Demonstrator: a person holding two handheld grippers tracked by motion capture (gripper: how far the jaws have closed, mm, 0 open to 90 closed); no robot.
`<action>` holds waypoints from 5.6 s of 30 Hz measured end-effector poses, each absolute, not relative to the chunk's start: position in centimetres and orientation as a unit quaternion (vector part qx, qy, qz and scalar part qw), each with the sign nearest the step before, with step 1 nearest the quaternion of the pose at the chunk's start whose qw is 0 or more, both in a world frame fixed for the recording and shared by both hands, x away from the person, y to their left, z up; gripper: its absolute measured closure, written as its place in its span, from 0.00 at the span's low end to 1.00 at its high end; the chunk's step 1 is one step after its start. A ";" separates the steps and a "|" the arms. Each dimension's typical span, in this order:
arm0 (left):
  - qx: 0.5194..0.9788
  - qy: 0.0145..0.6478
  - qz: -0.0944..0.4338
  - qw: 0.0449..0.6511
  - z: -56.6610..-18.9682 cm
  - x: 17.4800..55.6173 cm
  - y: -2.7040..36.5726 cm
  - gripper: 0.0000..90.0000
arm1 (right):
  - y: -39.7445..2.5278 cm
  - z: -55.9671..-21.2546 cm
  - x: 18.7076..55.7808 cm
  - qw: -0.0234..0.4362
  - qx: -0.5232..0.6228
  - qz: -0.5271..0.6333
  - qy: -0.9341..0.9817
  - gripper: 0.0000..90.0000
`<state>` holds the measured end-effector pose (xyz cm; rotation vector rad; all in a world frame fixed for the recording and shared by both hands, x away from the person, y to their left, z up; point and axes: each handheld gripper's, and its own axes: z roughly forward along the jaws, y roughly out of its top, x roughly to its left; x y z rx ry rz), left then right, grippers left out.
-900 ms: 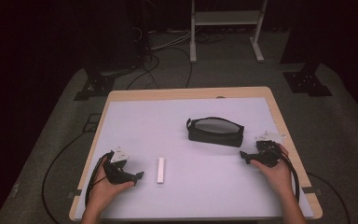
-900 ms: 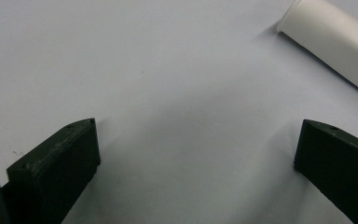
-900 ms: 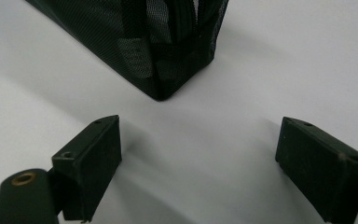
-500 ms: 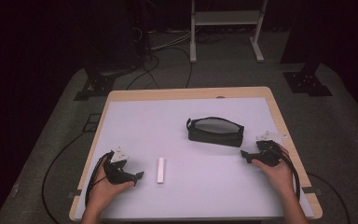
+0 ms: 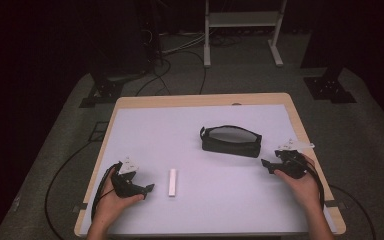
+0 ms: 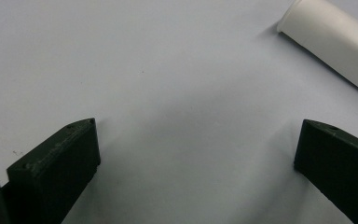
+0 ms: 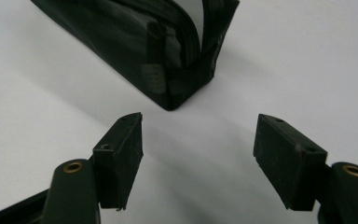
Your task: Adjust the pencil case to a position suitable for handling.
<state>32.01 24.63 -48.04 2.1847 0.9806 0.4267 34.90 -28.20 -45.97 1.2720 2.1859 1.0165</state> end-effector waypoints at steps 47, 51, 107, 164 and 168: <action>0.842 0.378 0.163 0.347 -48.0 32.0 24.7 0.00 | -22.0 -40.2 38.9 0.162 0.301 0.436 0.832 0.45; 0.842 0.379 0.163 0.348 -48.0 32.0 24.6 0.00 | -21.2 -40.3 39.2 0.154 0.289 0.435 0.839 0.46; 0.841 0.379 0.163 0.349 -48.0 32.0 24.6 0.00 | -17.5 -39.5 37.3 0.073 0.215 0.444 0.867 0.98; 0.842 0.379 0.164 0.347 -48.0 32.0 24.6 0.00 | -16.0 -39.9 31.5 0.066 0.181 0.445 0.875 0.40; 0.842 0.378 0.164 0.347 -48.0 32.0 24.6 0.00 | -17.0 -39.7 31.6 0.080 0.201 0.451 0.866 0.33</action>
